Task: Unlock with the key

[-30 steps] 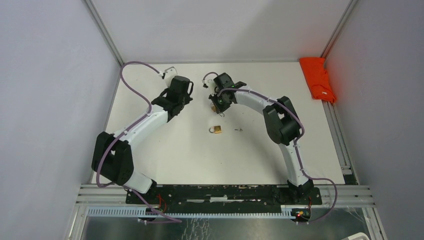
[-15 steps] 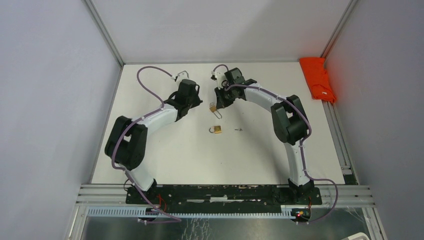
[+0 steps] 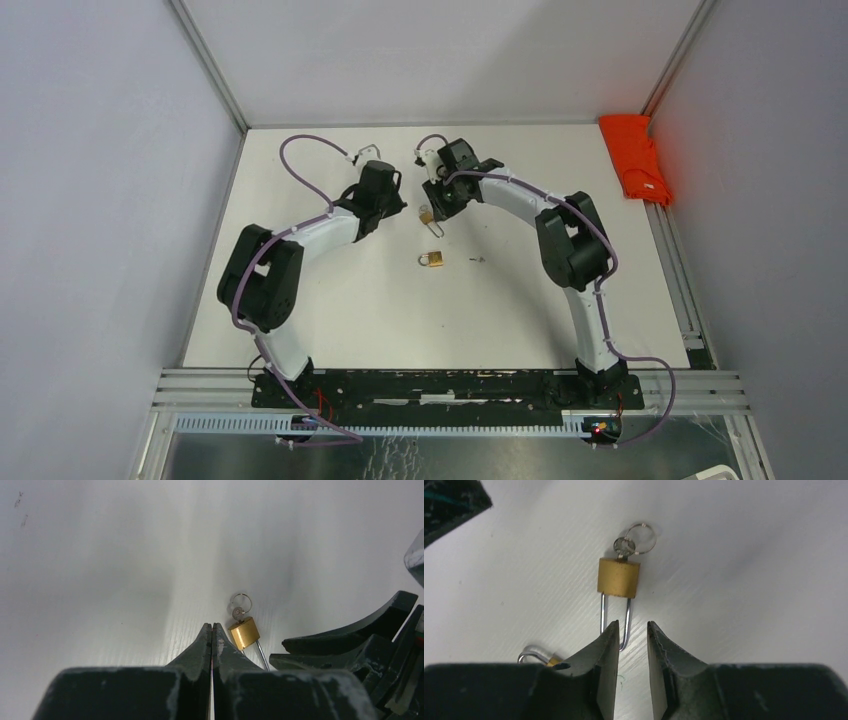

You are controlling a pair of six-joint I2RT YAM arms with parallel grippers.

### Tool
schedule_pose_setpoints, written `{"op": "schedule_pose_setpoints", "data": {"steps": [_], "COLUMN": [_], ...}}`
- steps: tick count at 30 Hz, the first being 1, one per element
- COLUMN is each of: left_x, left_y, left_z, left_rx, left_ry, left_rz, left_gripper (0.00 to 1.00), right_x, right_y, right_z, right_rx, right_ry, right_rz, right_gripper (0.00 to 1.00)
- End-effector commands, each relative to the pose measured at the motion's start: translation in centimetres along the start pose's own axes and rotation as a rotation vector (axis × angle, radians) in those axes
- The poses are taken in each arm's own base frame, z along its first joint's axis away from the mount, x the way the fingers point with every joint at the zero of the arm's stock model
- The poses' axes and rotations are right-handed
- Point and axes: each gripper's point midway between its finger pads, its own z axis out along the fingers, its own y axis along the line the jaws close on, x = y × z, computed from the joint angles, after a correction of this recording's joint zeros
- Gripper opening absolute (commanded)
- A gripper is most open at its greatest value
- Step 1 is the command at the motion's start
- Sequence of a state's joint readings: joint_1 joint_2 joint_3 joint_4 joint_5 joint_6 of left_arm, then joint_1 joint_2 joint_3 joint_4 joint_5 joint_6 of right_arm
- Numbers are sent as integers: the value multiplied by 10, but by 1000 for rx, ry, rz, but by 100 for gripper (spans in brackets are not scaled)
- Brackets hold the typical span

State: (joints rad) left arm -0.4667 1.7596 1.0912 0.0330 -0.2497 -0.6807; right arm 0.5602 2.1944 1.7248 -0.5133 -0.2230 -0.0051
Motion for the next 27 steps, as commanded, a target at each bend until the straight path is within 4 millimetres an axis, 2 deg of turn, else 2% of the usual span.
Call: {"op": "schedule_pose_setpoints", "data": {"steps": [1,9,16,18,20,21,24,27], "left_x": [-36,-46,-49,-48,-45,-44,-39,-31], "left_y": [-15,-4,11,11,11,11,9,6], "left_z": [-13,-17,-27,-28,-27,-26,-23,-15], "left_rx": [29,-13,-50,-50,-45,-43,-31,27], "left_ry": [-93,-108,-105,-101,-91,-86,-69,-14], "left_rz": [-27,-33,-45,-50,-50,-50,-46,-61], "left_gripper": [2,2,2,2,2,2,2,2], "right_x": [-12,13,26,33,41,43,39,18], "right_y": [-10,-8,-11,-15,-14,-14,-14,-9], "right_z": [4,31,40,44,48,49,46,32], "right_rx": [78,105,192,237,247,245,247,233], "right_ry": [3,79,138,178,207,214,193,107], "right_rz": [-38,-38,-75,-96,-114,-115,-120,-114], "right_gripper": [32,31,26,21,4,0,0,0]}}
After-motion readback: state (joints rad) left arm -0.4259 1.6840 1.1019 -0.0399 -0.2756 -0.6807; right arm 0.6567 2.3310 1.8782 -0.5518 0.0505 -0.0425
